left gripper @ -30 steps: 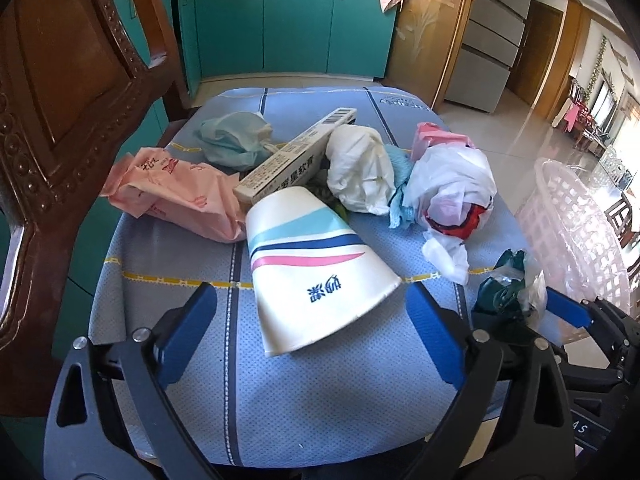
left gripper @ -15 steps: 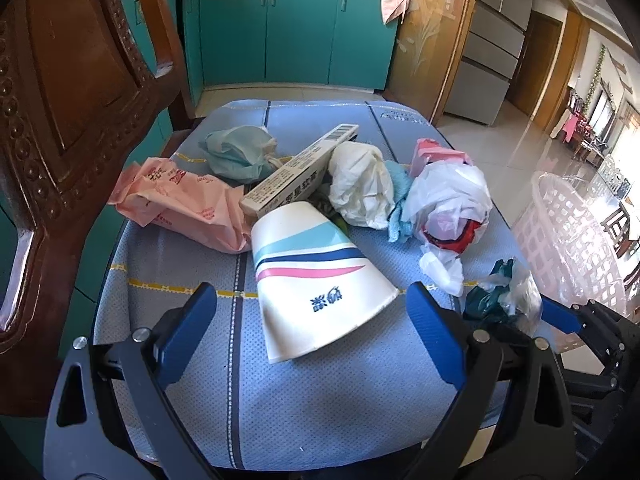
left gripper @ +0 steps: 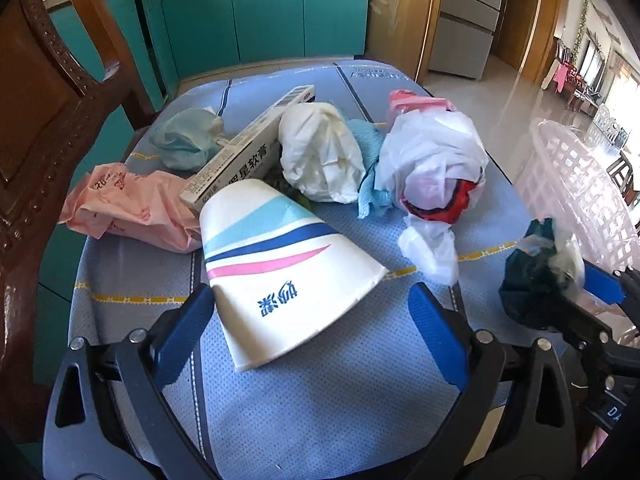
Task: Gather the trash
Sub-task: 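Grasp the white paper cup with the left gripper and lift it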
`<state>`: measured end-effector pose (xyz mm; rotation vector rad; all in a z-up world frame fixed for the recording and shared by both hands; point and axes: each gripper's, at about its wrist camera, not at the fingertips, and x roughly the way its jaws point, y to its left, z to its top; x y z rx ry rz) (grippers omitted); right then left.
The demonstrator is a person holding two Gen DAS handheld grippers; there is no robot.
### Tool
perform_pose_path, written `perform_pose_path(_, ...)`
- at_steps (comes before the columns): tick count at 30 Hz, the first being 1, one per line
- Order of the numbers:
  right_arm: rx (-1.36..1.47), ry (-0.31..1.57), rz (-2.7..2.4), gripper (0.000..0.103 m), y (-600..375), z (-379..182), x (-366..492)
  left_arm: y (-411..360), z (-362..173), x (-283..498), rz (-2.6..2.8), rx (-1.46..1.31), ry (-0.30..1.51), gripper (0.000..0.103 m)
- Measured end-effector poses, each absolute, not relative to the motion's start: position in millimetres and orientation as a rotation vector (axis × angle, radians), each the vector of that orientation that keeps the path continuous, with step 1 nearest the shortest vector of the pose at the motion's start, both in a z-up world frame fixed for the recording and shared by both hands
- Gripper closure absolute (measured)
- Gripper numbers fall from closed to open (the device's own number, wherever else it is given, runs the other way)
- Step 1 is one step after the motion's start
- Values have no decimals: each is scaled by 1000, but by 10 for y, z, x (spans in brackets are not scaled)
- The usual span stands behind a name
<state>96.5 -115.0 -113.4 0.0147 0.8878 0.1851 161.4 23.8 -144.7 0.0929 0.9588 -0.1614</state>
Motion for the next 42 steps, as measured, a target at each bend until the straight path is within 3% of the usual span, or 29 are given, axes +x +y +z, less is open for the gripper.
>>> perform_pose_path(4,20,884,186,54,-1167,-1121,948,278,-1473,1630,-147,97,963,26)
perform_pose_path(9,27,887,188,54,-1176,-1121,941,356,-1479,1569,-146,94,950,35)
perform_pose_path(13,36,879,194,54,-1168,-1088,926,509,-1452,1488,-183,2,965,33)
perform_pose_path(16,44,872,205,54,-1165,-1071,914,610,-1391,1490,-194,-58,943,18)
perform_pose_path(28,37,886,246,54,-1136,-1176,977,338,-1345,1957,-134,-75,986,8)
perform_pose_path(31,24,900,248,54,-1105,-1235,1009,220,-1444,2106,-59,-22,1035,8)
perform_pose_path(36,10,900,236,54,-1103,-1246,1066,142,-1501,2087,-41,50,1024,22)
perform_pose_path(42,-10,908,211,54,-1027,-1275,1111,313,-1449,1969,-49,3,1005,28)
